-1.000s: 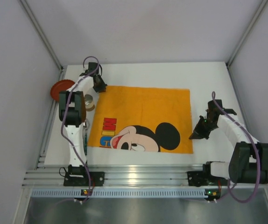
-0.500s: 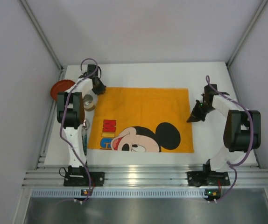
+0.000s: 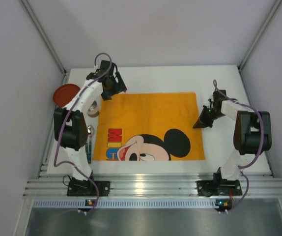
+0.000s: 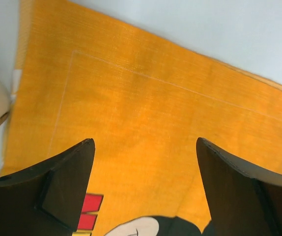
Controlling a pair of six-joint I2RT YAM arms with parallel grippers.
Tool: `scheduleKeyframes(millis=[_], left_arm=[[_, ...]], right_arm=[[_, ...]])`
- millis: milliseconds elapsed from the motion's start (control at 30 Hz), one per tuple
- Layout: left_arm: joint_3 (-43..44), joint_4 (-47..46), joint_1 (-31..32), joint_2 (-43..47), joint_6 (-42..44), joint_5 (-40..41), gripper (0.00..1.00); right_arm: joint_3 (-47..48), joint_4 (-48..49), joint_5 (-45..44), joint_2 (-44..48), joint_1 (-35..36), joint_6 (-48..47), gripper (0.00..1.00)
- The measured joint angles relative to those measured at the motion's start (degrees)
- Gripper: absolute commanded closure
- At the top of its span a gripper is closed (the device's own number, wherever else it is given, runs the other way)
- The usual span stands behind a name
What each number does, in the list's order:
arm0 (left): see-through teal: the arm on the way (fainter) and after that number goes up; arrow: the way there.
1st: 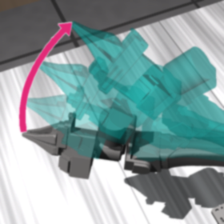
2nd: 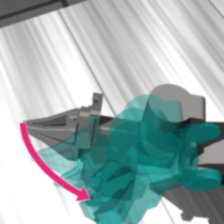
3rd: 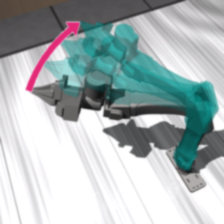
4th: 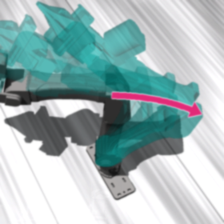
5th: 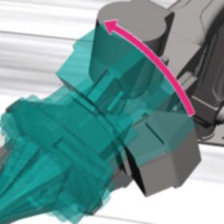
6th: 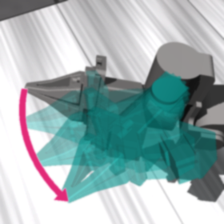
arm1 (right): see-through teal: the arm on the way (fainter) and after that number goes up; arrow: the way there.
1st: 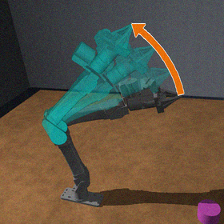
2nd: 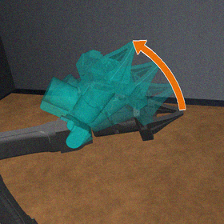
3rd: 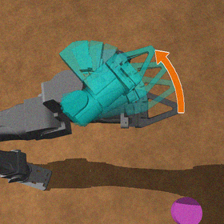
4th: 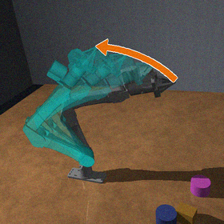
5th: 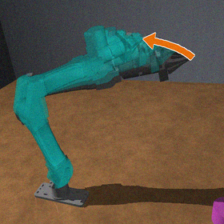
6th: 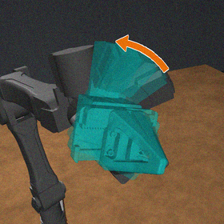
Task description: Set the dinner table for one person
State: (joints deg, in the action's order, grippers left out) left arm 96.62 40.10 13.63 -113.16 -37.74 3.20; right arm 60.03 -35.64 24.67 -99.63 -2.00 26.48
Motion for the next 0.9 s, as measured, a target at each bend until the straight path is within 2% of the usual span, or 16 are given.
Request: scheduleKeyframes(millis=[67, 100, 133, 233, 267, 333, 433, 600, 767, 900], left_arm=[[0.0, 1.86, 0.11, 4.7, 0.59, 1.27, 0.05], [0.0, 2.45, -0.09, 7.02, 1.05, 2.23, 0.02], [0.0, 2.95, -0.31, 9.09, 1.44, 3.17, 0.02], [0.0, 5.03, -1.77, 15.58, 3.19, 6.08, 0.02], [0.0, 5.66, -2.49, 17.25, 3.58, 6.62, 0.02], [-0.02, 7.04, -4.33, 19.87, 4.35, 7.54, 0.02], [-1.6, 8.15, -7.56, 22.56, 5.29, 8.72, 0.02], [-9.49, 8.57, -14.49, 24.68, 6.62, 8.39, 0.02], [-16.41, 8.59, -20.94, 24.28, 7.48, 7.41, 0.04], [-17.35, 7.19, -22.29, 22.73, 7.8, 6.58, 0.05]], right_arm=[[-0.2, 0.11, 0.09, -1.07, 0.0, -0.44, 1.0], [-0.37, 0.2, 0.13, -1.33, 0.0, -0.66, 0.96], [-0.39, 0.0, 0.31, -1.4, 0.0, -0.9, 0.79], [-0.37, -0.33, 0.68, -0.28, 0.0, -0.87, 0.5], [-0.37, -0.9, 0.55, 0.79, 0.02, -0.76, 0.3], [-0.37, -2.16, 0.04, 4.83, 0.02, -0.42, 0.21], [-0.22, -3.96, -0.7, 14.47, 0.35, 0.37, 0.18], [0.52, -7.37, -1.01, 28.57, 2.73, 1.38, 0.18], [-0.94, -13.18, -1.07, 37.29, 4.48, 1.51, 0.2], [-4.33, -17.62, -1.68, 42.66, 4.5, 1.27, 0.2]])
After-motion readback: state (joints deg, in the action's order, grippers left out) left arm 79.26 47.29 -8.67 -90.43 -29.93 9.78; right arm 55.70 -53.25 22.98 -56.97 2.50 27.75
